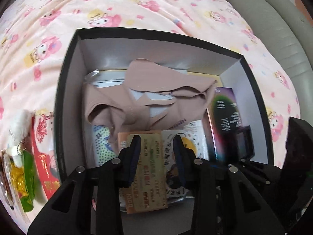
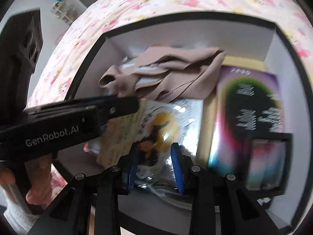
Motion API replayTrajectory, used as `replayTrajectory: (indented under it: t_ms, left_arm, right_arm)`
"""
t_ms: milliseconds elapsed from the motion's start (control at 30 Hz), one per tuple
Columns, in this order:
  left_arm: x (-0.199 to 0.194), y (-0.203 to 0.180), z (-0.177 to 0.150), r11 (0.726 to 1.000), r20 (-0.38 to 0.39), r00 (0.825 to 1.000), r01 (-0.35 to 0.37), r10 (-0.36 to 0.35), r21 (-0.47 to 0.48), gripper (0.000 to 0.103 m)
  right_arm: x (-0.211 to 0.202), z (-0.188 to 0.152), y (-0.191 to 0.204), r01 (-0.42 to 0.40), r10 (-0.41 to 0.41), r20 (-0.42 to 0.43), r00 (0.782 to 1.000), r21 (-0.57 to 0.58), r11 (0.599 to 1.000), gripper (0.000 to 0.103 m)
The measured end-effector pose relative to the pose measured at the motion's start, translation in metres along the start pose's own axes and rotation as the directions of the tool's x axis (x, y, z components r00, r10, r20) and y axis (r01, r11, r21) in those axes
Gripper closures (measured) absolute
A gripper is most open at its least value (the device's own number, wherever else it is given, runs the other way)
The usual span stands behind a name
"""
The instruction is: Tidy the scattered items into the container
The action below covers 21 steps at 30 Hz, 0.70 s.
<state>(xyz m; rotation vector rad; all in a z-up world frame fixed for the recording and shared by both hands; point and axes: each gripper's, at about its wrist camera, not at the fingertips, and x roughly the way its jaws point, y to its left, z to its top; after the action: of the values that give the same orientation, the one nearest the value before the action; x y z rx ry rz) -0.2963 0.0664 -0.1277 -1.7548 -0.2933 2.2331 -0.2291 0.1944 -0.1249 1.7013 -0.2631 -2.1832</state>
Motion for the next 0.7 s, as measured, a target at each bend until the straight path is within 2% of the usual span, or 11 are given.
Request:
replayTrajectory:
  t_ms: [67, 100, 233, 267, 300, 400, 467, 500, 567, 633, 700]
  left_arm:
    - [0.002, -0.003, 0.000, 0.999, -0.013, 0.999, 0.039, -0.038, 0.011, 0.067]
    - [0.003, -0.004, -0.001, 0.997, -0.028, 0.997, 0.073, -0.072, 0.024, 0.067]
    - [0.008, -0.021, -0.004, 0.978, -0.081, 0.979, 0.195, -0.190, 0.070, 0.067]
    - [0.009, -0.027, -0.008, 0.976, -0.082, 0.978, 0.198, -0.191, 0.085, 0.067]
    - [0.011, -0.035, -0.010, 0.978, -0.070, 0.981, 0.186, -0.179, 0.096, 0.067]
    - [0.023, -0.052, -0.015, 0.982, -0.086, 0.986, 0.151, -0.142, 0.116, 0.068]
    - [0.032, -0.059, -0.020, 0.987, -0.114, 0.991, 0.091, -0.077, 0.129, 0.069]
    - [0.033, -0.058, -0.021, 0.990, -0.110, 0.993, 0.063, -0.049, 0.122, 0.072]
    - [0.030, -0.054, -0.020, 0.995, -0.107, 0.994, 0.017, -0.007, 0.095, 0.072]
    - [0.026, -0.044, -0.017, 0.997, -0.092, 0.995, -0.038, 0.044, 0.060, 0.072]
    - [0.024, -0.032, -0.016, 1.000, -0.092, 0.996, -0.020, 0.021, 0.015, 0.073]
  right_arm:
    - [-0.008, 0.000, -0.003, 0.054, -0.055, 0.034, 0.998, 0.016, 0.998, 0.074]
    - [-0.017, 0.000, -0.007, 0.110, -0.112, 0.076, 0.991, 0.027, 0.994, 0.074]
    - [-0.058, -0.004, -0.017, 0.301, -0.312, 0.220, 0.924, 0.084, 0.950, 0.074]
    - [-0.068, -0.006, -0.021, 0.335, -0.351, 0.245, 0.904, 0.105, 0.936, 0.073]
    - [-0.071, -0.006, -0.024, 0.346, -0.362, 0.248, 0.898, 0.108, 0.932, 0.072]
    - [-0.073, -0.003, -0.030, 0.298, -0.315, 0.237, 0.919, 0.106, 0.949, 0.072]
    - [-0.071, -0.004, -0.031, 0.250, -0.271, 0.219, 0.937, 0.120, 0.961, 0.072]
    - [-0.066, -0.005, -0.031, 0.226, -0.247, 0.213, 0.945, 0.121, 0.967, 0.072]
    - [-0.061, -0.002, -0.028, 0.186, -0.206, 0.195, 0.959, 0.114, 0.976, 0.072]
    - [-0.057, -0.003, -0.025, 0.191, -0.207, 0.175, 0.963, 0.103, 0.976, 0.072]
    - [-0.045, -0.002, -0.021, 0.203, -0.216, 0.157, 0.964, 0.092, 0.975, 0.072]
